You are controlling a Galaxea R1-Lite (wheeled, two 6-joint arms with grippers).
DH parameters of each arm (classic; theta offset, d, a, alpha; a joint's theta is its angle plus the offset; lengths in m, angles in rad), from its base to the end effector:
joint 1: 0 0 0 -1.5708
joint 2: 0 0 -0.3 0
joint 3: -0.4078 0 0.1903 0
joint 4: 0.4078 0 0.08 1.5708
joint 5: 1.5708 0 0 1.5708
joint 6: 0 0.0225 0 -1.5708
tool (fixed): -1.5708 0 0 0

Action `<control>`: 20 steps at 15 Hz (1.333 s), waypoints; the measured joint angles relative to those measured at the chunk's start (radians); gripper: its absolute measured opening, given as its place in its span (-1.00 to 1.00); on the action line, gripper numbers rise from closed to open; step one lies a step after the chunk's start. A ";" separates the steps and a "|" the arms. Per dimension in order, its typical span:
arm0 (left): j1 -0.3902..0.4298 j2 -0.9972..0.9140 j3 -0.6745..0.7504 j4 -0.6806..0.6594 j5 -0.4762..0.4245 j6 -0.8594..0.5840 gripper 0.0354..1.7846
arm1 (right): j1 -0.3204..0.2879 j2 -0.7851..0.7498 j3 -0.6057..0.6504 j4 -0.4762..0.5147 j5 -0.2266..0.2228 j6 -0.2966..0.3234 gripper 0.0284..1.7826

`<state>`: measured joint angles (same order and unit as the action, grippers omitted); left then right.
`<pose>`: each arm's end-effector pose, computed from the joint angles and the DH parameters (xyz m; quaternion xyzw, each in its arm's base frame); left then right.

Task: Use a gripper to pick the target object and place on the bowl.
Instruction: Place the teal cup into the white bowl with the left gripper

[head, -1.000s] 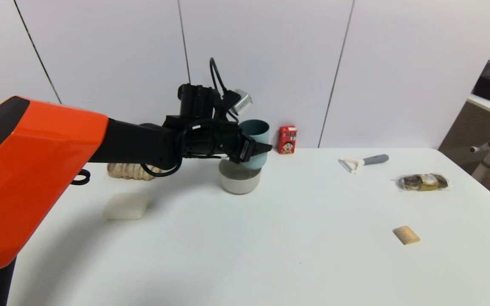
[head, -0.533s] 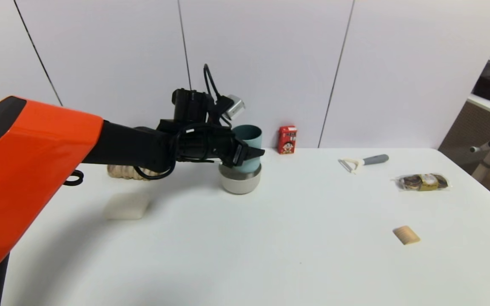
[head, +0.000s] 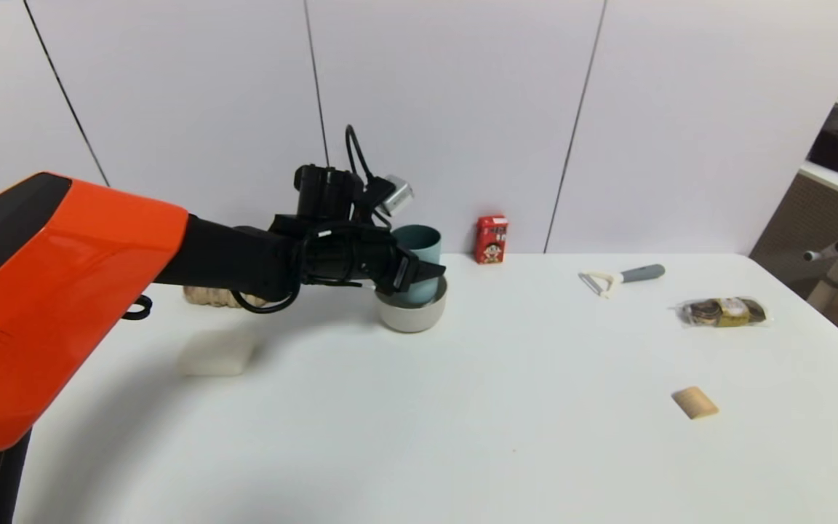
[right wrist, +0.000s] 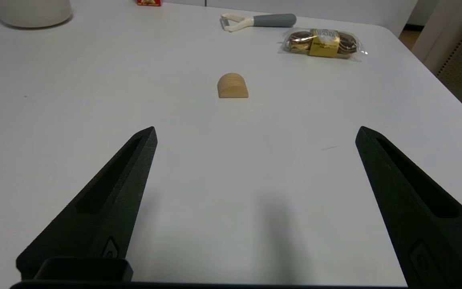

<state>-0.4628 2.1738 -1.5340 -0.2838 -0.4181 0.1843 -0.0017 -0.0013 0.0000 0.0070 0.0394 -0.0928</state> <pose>0.3982 -0.2089 0.1683 0.0859 0.1377 -0.4341 0.8861 -0.0229 0.0009 0.0747 -0.0463 0.0020 0.0190 0.9987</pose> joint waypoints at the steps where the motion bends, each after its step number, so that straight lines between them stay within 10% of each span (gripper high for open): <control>1: 0.001 0.005 -0.001 -0.001 0.000 0.000 0.30 | 0.000 0.000 0.000 -0.001 0.000 0.000 0.92; 10: 0.003 0.023 -0.001 -0.010 -0.002 -0.006 0.30 | 0.000 0.000 0.000 0.000 0.000 0.000 0.92; 20: 0.003 -0.013 0.022 0.004 0.000 -0.001 0.74 | 0.000 0.000 0.000 0.000 0.000 0.000 0.92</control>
<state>-0.4602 2.1604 -1.5123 -0.2800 -0.4179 0.1836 -0.0017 -0.0013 0.0000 0.0066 0.0398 -0.0928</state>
